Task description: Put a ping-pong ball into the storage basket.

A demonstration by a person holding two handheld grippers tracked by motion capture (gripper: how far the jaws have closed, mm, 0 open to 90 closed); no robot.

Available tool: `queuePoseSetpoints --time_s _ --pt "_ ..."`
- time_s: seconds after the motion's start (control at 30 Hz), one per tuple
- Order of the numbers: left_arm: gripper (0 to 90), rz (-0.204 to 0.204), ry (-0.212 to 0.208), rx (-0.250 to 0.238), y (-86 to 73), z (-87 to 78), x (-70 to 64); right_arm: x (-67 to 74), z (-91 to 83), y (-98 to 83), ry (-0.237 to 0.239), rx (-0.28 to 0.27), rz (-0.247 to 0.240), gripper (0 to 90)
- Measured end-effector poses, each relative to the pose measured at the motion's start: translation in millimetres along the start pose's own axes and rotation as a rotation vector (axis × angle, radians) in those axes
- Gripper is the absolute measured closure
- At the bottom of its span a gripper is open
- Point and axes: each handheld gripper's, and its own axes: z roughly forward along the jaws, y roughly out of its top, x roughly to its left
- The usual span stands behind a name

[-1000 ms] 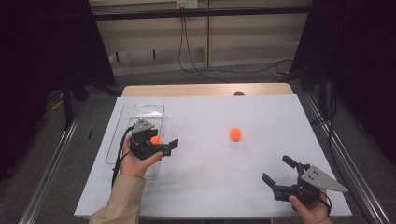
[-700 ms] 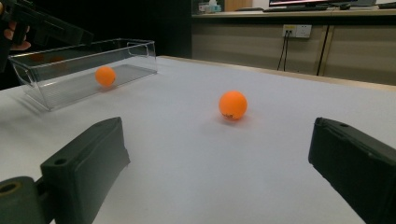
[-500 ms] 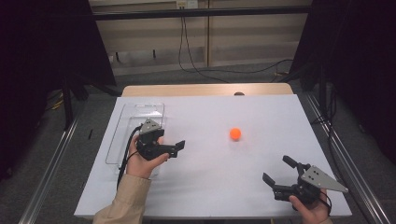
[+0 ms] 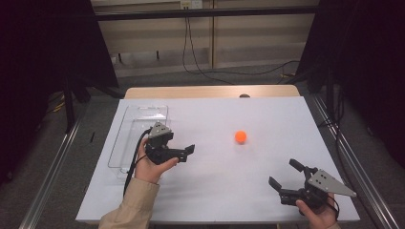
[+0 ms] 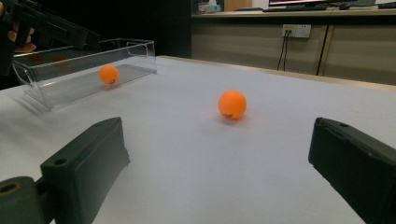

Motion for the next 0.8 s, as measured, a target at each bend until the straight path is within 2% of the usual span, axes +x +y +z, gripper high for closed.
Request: queuePoseSetpoints --time_s 0.4,0.47,0.8 --pt "6.3 0.012 -0.009 0.004 -1.3 6.5 -5.4 0.1 -0.5 0.1 -0.001 0.0 -0.003 3.3" --pt "6.3 0.024 -0.008 0.01 -1.3 6.8 -5.3 0.0 -0.6 0.0 -0.002 -0.001 0.0 3.3" --pt "6.3 0.022 -0.012 0.012 -2.2 9.8 -7.9 -0.4 -0.5 0.0 -0.001 -0.001 -0.002 3.3"
